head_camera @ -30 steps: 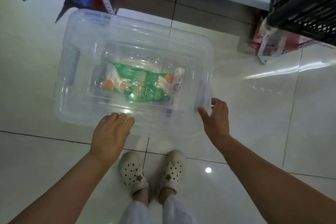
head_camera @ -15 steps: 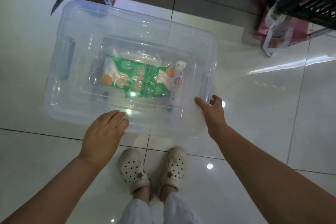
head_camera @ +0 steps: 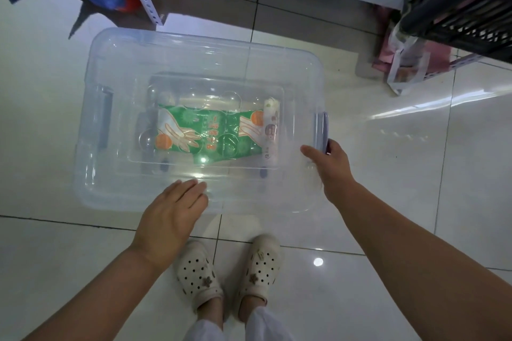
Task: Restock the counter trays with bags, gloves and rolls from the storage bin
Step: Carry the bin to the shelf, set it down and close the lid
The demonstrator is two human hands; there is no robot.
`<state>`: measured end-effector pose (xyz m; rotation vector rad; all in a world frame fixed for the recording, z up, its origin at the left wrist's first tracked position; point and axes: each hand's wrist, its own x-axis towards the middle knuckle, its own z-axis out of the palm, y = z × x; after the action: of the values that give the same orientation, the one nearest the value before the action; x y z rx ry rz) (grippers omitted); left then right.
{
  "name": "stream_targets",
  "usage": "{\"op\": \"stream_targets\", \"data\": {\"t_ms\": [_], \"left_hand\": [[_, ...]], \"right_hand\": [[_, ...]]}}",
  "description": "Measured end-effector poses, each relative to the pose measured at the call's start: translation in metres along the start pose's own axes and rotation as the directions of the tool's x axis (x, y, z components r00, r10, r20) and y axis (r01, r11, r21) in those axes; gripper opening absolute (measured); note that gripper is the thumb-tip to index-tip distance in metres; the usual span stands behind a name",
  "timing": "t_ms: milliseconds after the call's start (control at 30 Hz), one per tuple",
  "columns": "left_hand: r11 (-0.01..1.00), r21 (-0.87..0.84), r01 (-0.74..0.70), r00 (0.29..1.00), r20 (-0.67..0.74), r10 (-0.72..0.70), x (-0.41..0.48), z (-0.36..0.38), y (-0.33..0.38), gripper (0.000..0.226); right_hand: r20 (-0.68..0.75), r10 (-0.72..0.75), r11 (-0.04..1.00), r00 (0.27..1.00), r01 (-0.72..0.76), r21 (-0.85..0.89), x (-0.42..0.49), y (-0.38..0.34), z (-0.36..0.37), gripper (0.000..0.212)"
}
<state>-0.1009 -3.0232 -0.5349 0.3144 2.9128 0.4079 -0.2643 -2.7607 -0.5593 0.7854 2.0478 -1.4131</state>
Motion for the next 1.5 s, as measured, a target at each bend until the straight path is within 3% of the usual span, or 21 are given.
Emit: {"op": "stream_targets", "data": {"t_ms": [133, 300, 467, 533, 633, 767, 867, 933, 1033, 1133, 1233, 1300, 1367, 1500], "left_hand": [[1.000, -0.027, -0.009, 1.000, 0.008, 0.009, 0.004, 0.003, 0.006, 0.046], [0.999, -0.045, 0.006, 0.999, 0.050, -0.004, 0.004, 0.008, 0.010, 0.046], [0.997, -0.071, 0.018, 1.000, 0.024, -0.017, 0.008, -0.002, -0.005, 0.029], [0.989, -0.007, 0.146, 0.989, 0.017, -0.146, 0.014, -0.010, -0.018, 0.040], [0.945, 0.057, 0.321, 0.935, 0.138, -0.326, 0.021, -0.020, -0.036, 0.063], [0.955, 0.047, 0.294, 0.925, 0.237, -0.296, 0.021, -0.023, -0.045, 0.065], [0.928, -0.010, 0.373, 0.922, 0.116, -0.369, 0.022, -0.035, -0.064, 0.058], [0.830, -0.045, 0.556, 0.831, -0.002, -0.557, 0.022, -0.043, -0.086, 0.056], [0.594, -0.169, 0.787, 0.607, 0.039, -0.794, 0.025, -0.045, -0.124, 0.046], [0.372, -0.381, 0.846, 0.473, 0.214, -0.855, 0.031, -0.039, -0.148, 0.036], [0.084, -0.550, 0.831, 0.367, 0.429, -0.825, 0.036, -0.033, -0.160, 0.055], [-0.023, -0.618, 0.786, 0.337, 0.459, -0.822, 0.038, -0.033, -0.166, 0.057], [0.017, -0.627, 0.779, 0.319, 0.373, -0.871, 0.036, -0.034, -0.172, 0.056], [0.290, -0.500, 0.816, 0.421, 0.171, -0.891, 0.035, -0.040, -0.170, 0.040]], "right_hand": [[0.005, 0.020, 1.000, 1.000, -0.020, 0.006, 0.007, -0.009, -0.005, 0.053], [-0.025, 0.026, 1.000, 0.999, -0.026, -0.002, 0.008, -0.003, -0.010, 0.063], [-0.078, -0.008, 0.996, 0.997, 0.001, -0.087, 0.008, -0.005, -0.010, 0.048], [-0.121, -0.108, 0.971, 0.987, 0.078, -0.228, 0.008, -0.007, -0.004, 0.032], [-0.183, -0.174, 0.907, 0.968, 0.086, -0.412, 0.004, -0.012, 0.007, 0.024], [-0.240, -0.313, 0.763, 0.919, 0.093, -0.640, -0.006, -0.017, 0.020, 0.021], [-0.296, -0.317, 0.742, 0.901, 0.041, -0.669, -0.012, -0.020, 0.026, 0.025], [-0.325, -0.339, 0.719, 0.883, 0.021, -0.695, -0.015, -0.023, 0.031, 0.028], [-0.347, -0.353, 0.739, 0.869, 0.032, -0.673, -0.013, -0.026, 0.044, 0.039], [-0.421, -0.301, 0.811, 0.856, -0.003, -0.585, -0.005, -0.028, 0.053, 0.041], [-0.444, -0.234, 0.853, 0.865, -0.037, -0.521, 0.001, -0.028, 0.055, 0.040], [-0.418, -0.170, 0.878, 0.893, -0.055, -0.475, 0.003, -0.029, 0.054, 0.040], [-0.387, -0.118, 0.890, 0.915, -0.076, -0.450, 0.003, -0.028, 0.052, 0.040], [-0.331, -0.059, 0.896, 0.942, -0.097, -0.434, 0.000, -0.031, 0.047, 0.040]]}}
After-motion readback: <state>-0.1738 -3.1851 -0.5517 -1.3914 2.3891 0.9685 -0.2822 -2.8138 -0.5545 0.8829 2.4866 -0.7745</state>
